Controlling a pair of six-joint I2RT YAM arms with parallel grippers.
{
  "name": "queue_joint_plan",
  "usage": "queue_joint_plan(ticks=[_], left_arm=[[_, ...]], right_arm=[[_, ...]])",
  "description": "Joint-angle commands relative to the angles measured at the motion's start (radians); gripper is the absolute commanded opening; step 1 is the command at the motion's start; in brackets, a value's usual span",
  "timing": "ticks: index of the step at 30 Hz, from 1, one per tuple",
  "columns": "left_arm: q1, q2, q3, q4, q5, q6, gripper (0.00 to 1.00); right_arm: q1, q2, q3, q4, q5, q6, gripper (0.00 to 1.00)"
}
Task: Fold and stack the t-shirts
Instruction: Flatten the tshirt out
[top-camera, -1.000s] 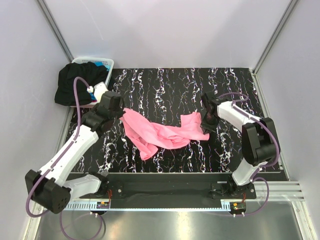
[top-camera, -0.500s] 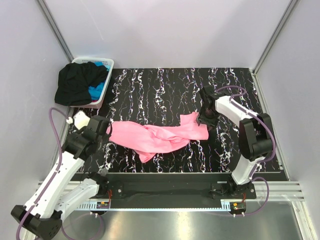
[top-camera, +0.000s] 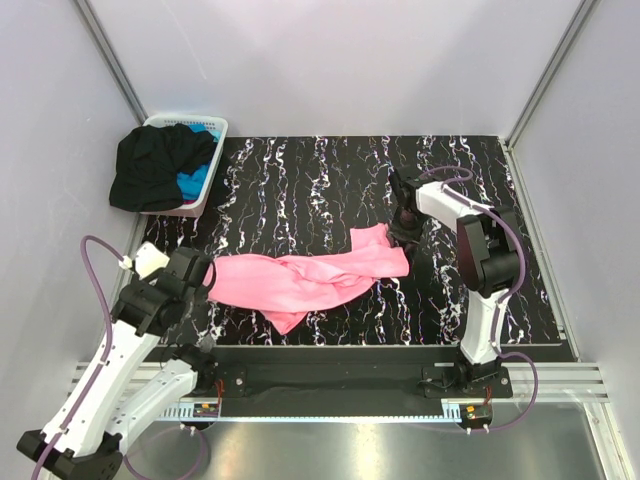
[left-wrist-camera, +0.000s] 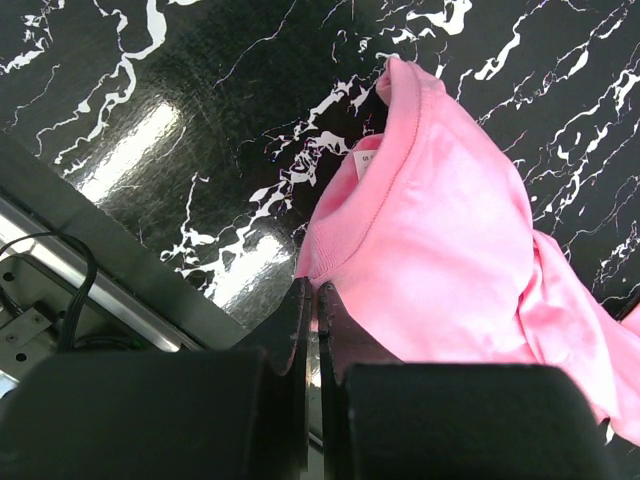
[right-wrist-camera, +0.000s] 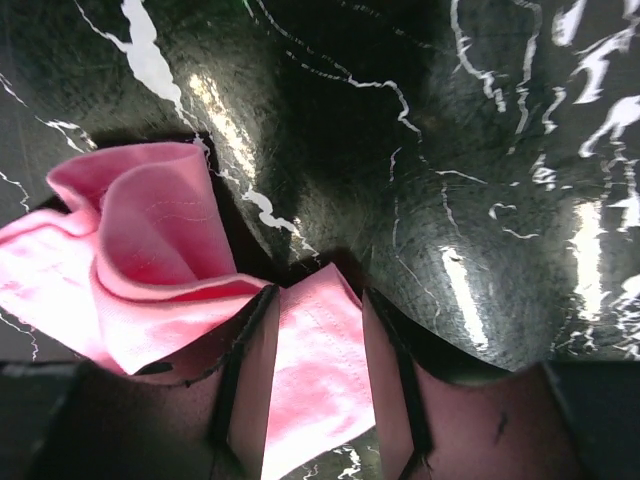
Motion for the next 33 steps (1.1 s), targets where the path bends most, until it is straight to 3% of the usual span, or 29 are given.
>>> queue_joint_plan(ticks=[1,5,8,16,33], left_arm=[[-0.001,-0.02,0.038,-0.019,-0.056,-0.015,0.0],[-0.001,-0.009,0.054,-0.018,-0.065,-0.002,0.0],[-0.001,0.008,0.054,-0.016,-0.07,0.002,0.0],[-0.001,0.022,0.066,0.048,-0.051,0.059,0.0],[-0.003,-0.089,0.308,0.298,-0.148,0.399,0.0]], right_arm=[[0.008,0.002,0.012,0.0,-0.034,-0.005,0.46],[0.006,-0.022,-0.024,0.005,-0.057,0.01,0.44],[0.006,-0.044,-0.06,0.008,-0.063,0.022,0.0],[0.017,-0.237,-0.038,-0.038,0.013,0.015,0.0],[0.044,-0.577,0.34,-0.26,0.252,-0.08,0.0]])
